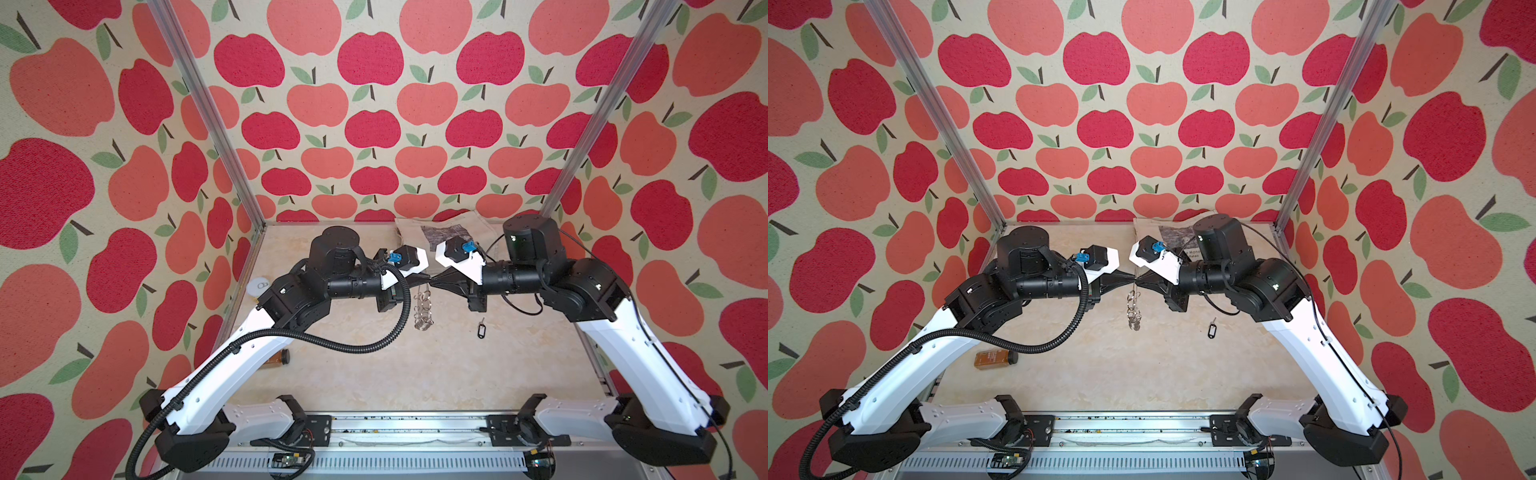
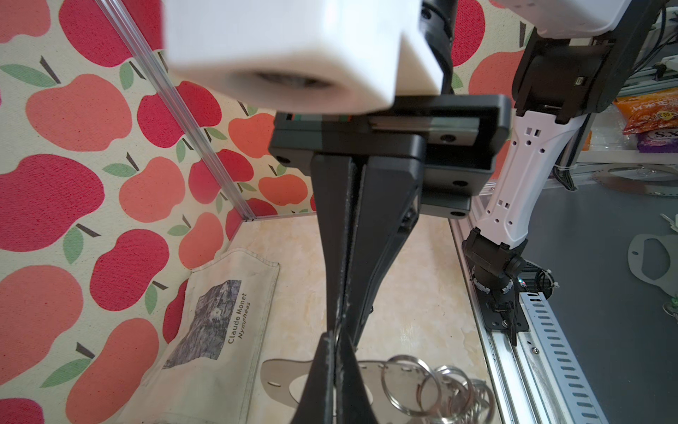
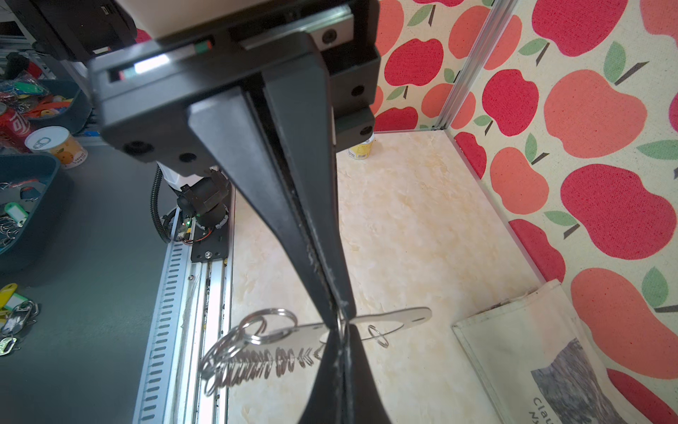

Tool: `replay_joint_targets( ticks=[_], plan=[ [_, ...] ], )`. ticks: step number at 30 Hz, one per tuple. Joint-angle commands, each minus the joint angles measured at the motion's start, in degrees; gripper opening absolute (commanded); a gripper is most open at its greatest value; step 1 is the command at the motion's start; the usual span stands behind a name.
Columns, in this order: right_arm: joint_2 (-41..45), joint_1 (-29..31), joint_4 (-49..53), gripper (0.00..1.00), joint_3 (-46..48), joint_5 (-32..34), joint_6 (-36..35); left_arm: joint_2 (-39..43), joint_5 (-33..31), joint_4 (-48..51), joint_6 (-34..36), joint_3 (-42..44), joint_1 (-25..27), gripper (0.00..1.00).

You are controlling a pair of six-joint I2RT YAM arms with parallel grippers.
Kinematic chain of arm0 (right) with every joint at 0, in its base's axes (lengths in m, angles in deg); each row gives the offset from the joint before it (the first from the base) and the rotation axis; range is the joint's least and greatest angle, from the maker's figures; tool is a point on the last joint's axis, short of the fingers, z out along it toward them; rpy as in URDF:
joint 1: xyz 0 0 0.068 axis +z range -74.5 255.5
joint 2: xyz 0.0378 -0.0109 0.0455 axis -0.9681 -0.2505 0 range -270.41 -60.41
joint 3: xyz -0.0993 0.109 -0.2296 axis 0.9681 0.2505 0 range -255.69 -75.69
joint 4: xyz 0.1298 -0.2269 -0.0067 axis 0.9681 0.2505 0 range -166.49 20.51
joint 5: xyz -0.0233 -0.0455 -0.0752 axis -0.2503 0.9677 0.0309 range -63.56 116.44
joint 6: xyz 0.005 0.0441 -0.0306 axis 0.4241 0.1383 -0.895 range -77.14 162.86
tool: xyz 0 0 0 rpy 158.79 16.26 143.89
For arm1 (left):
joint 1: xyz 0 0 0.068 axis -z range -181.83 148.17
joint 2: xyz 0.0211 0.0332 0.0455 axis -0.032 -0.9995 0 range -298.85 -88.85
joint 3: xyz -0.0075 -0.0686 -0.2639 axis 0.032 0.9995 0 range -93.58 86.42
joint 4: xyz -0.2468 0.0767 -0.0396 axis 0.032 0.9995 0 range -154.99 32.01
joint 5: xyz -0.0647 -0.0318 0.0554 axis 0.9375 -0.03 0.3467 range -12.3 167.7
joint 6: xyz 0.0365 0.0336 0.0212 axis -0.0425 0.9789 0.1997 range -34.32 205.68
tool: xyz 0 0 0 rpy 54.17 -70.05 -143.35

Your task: Put the keys on the keyring

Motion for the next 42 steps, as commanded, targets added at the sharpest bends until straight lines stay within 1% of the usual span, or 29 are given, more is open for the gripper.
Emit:
replay_joint_targets(
  ticks=[1, 4, 5, 6, 7, 10, 12, 14, 16, 17, 21, 24, 27, 30, 33, 38, 42],
  plan=[
    [0.70, 0.43, -1.12, 0.00, -1.73, -0.22, -0.73, -0.52, -0.04, 0.63, 0.72, -1.68, 0.68, 0.00],
    [1.36, 0.43, -2.36, 0.00, -0.61, 0.16, -0.37, -0.08, -0.04, -1.30, -0.20, -0.54, 0.72, 0.00],
    [1.86, 0.45, -3.04, 0.04, 0.08, 0.39, -0.22, 0.56, -0.11, -3.24, -1.12, 0.58, 0.66, 0.00],
    [2.29, 0.43, -3.79, 0.16, 0.83, 0.75, -0.16, 1.39, -0.02, -5.83, -2.12, 1.99, 0.56, 0.00],
    [2.96, 0.45, -4.74, 0.25, 1.84, 1.37, 0.06, 2.63, 0.40, -9.60, -3.66, 4.11, 0.28, 0.00],
    [4.86, 0.02, -8.13, 0.43, 5.14, 2.51, 0.91, 6.37, 4.10, -23.98, -9.94, 11.33, -2.09, 0.00],
    [6.22, -0.72, -10.96, 0.48, 7.45, 2.23, 2.13, 8.67, 9.41, -34.35, -17.25, 15.92, -5.06, 0.00],
    [7.66, -1.72, -13.62, 0.51, 9.28, 0.78, 3.54, 9.11, 13.50, -45.04, -25.07, 19.47, -8.47, 0.00],
    [8.66, -2.54, -15.85, 0.52, 10.56, -0.35, 4.88, 8.90, 16.81, -52.92, -31.26, 21.39, -10.99, 0.00],
    [9.03, -2.88, -16.88, 0.52, 11.14, -0.96, 5.56, 8.54, 17.97, -55.67, -33.29, 21.84, -11.59, 0.00],
    [9.93, -3.16, -20.84, 0.52, 12.85, -2.39, 7.41, 7.01, 20.89, -59.71, -36.79, 21.56, -11.80, 0.00],
    [10.44, -3.25, -23.87, 0.49, 13.78, -3.34, 8.60, 4.46, 22.65, -64.34, -40.72, 21.61, -12.10, 0.00],
    [10.64, -3.41, -26.68, 0.43, 14.28, -5.01, 9.96, 2.74, 24.00, -68.93, -44.61, 21.51, -12.44, 0.00],
    [10.83, -3.59, -28.91, 0.38, 14.33, -7.31, 11.35, 1.42, 24.35, -72.24, -46.90, 21.76, -12.39, 0.00],
    [10.99, -3.70, -30.95, 0.35, 15.03, -9.42, 12.91, 0.29, 24.58, -75.64, -49.15, 21.90, -12.42, 0.00],
    [11.08, -3.96, -32.96, 0.34, 16.22, -9.61, 14.05, -1.22, 25.26, -79.97, -52.52, 21.68, -12.45, 0.00],
    [10.90, -4.10, -34.77, 0.34, 16.70, -10.14, 15.12, -1.83, 25.85, -80.80, -53.38, 21.26, -12.30, 0.00]
  ],
)
